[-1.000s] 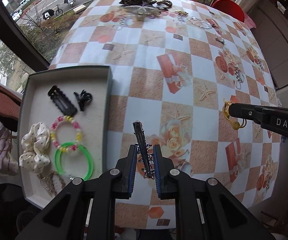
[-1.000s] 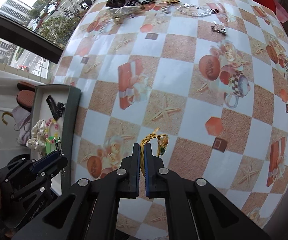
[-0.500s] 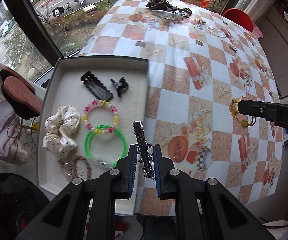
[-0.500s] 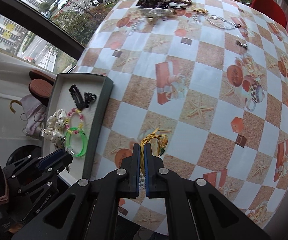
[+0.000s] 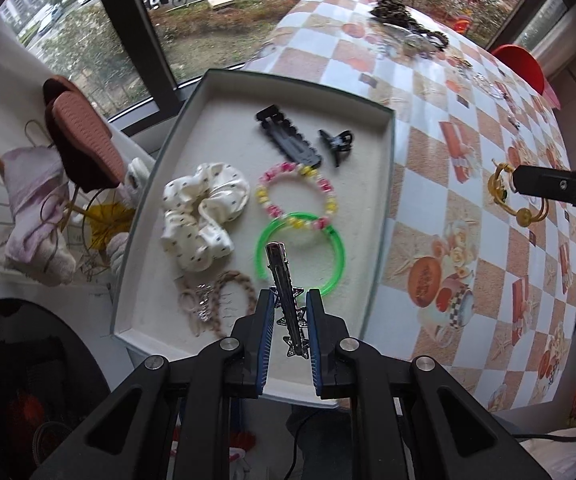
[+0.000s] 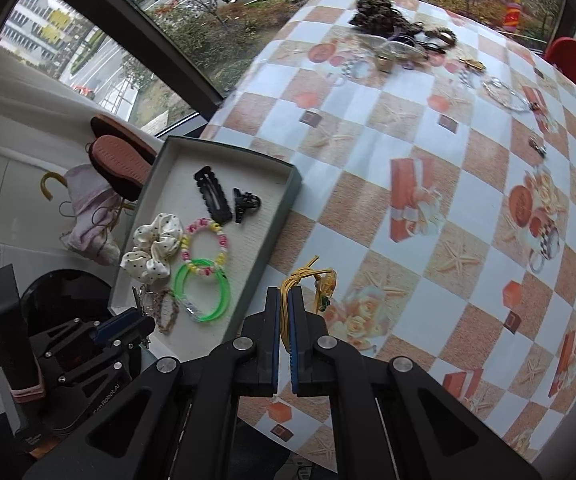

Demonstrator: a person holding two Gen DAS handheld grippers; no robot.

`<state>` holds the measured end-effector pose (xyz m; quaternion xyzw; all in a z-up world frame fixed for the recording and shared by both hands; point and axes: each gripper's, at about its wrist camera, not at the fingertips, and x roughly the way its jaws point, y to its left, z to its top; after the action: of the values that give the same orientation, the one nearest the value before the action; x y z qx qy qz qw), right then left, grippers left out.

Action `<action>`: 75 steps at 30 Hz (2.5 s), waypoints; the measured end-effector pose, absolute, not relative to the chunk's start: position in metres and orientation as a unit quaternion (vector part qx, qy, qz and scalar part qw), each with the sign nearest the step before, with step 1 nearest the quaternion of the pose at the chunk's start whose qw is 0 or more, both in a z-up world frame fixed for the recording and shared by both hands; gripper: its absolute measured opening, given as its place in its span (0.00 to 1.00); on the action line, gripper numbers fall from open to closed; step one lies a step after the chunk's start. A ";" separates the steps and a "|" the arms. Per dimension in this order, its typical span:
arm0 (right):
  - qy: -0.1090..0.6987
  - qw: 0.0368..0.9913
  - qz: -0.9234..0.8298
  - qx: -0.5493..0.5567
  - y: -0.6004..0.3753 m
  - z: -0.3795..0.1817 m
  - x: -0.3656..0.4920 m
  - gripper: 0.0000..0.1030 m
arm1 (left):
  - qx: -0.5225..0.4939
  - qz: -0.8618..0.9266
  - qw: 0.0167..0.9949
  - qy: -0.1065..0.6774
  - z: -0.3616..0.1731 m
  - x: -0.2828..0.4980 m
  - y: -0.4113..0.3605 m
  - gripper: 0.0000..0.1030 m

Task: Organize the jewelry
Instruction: 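Carry the silver barrette and yellow flower hair tie over the tray, then open both tools to release the barrette and hair tie in the tray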

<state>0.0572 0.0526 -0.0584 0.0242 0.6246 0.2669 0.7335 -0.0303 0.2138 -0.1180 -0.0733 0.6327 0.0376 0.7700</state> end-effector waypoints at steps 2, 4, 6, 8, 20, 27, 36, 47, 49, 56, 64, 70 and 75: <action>0.625 0.730 0.276 0.019 0.063 -0.058 0.057 0.04 | -0.079 0.046 0.767 0.635 -0.122 -0.035 0.222 0.19; 0.626 0.726 0.286 0.014 0.074 -0.058 0.057 0.04 | -0.085 0.053 0.764 0.637 -0.125 -0.039 0.229 0.20; 0.627 0.721 0.297 0.007 0.086 -0.059 0.056 0.04 | -0.091 0.058 0.762 0.639 -0.128 -0.042 0.235 0.20; 0.627 0.717 0.304 0.002 0.094 -0.060 0.056 0.04 | -0.096 0.063 0.759 0.640 -0.131 -0.044 0.239 0.20; 0.632 0.700 0.330 -0.031 0.140 -0.075 0.062 0.04 | -0.109 0.076 0.746 0.653 -0.157 -0.044 0.248 0.20; 0.644 0.693 0.322 -0.034 0.150 -0.096 0.073 0.04 | -0.110 0.084 0.741 0.657 -0.172 -0.037 0.249 0.20; 0.657 0.687 0.307 -0.041 0.159 -0.123 0.083 0.04 | -0.101 0.092 0.732 0.667 -0.189 -0.034 0.246 0.20; 0.671 0.676 0.299 -0.048 0.168 -0.147 0.086 0.04 | -0.091 0.096 0.731 0.670 -0.201 -0.033 0.245 0.20; 0.674 0.674 0.298 -0.050 0.171 -0.151 0.085 0.04 | -0.088 0.095 0.731 0.670 -0.201 -0.033 0.245 0.20; 0.682 0.668 0.295 -0.054 0.176 -0.160 0.083 0.04 | -0.086 0.097 0.728 0.673 -0.204 -0.032 0.244 0.20; 0.682 0.663 0.306 -0.043 0.175 -0.153 0.084 0.06 | -0.079 0.107 0.727 0.673 -0.197 -0.031 0.243 0.20; 0.667 0.676 0.312 -0.032 0.168 -0.135 0.082 0.45 | -0.070 0.112 0.733 0.667 -0.188 -0.030 0.242 0.20; 0.655 0.686 0.315 -0.026 0.161 -0.116 0.080 0.48 | -0.070 0.113 0.736 0.663 -0.179 -0.030 0.234 0.20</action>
<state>0.0804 0.1614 -0.1164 -0.0258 0.6555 0.3149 0.6859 -0.0301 0.2341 -0.1785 -0.0697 0.6634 0.1135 0.7363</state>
